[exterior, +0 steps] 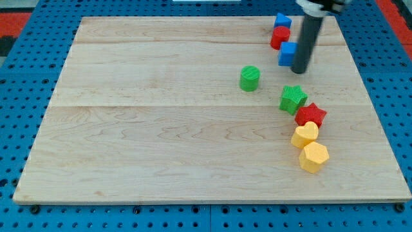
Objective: Separate the red star and yellow heart
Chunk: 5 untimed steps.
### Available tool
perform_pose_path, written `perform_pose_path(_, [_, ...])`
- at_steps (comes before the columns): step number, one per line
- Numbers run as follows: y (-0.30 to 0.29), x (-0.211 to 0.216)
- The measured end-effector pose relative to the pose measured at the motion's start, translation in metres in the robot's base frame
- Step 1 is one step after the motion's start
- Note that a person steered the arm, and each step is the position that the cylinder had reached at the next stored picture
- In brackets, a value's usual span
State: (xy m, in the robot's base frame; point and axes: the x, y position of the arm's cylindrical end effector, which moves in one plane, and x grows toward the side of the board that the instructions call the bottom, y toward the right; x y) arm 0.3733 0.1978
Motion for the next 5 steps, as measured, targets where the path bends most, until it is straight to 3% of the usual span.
perform_pose_path(1, [0.062, 0.052])
perform_pose_path(2, [0.063, 0.109])
perform_pose_path(5, [-0.037, 0.148])
